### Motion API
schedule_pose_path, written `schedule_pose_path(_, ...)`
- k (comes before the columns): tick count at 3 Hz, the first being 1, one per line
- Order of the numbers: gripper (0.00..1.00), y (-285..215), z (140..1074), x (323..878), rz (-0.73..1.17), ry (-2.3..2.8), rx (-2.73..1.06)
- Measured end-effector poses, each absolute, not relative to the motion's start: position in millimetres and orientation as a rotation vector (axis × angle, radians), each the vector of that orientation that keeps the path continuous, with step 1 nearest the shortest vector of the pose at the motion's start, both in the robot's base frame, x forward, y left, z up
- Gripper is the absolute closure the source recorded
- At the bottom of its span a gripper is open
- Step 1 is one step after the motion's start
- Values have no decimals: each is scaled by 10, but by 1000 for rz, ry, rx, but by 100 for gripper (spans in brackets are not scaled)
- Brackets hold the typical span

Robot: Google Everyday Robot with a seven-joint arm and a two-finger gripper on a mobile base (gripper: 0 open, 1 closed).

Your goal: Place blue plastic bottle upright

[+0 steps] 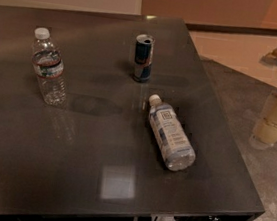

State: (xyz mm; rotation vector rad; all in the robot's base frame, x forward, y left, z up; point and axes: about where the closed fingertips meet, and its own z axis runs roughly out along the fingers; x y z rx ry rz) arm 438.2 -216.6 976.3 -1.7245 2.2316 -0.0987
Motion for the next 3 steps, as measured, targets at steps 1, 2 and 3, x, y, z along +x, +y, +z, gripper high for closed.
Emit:
schedule_pose_path(1,0,-2166,9763,4382,-99,2232,-1724)
schedule_pose_path(2,0,-2157,9780,4418,-114,2245,-1713)
schedule_pose_path(3,0,-2056,9732,4621,-29,2298,-1652)
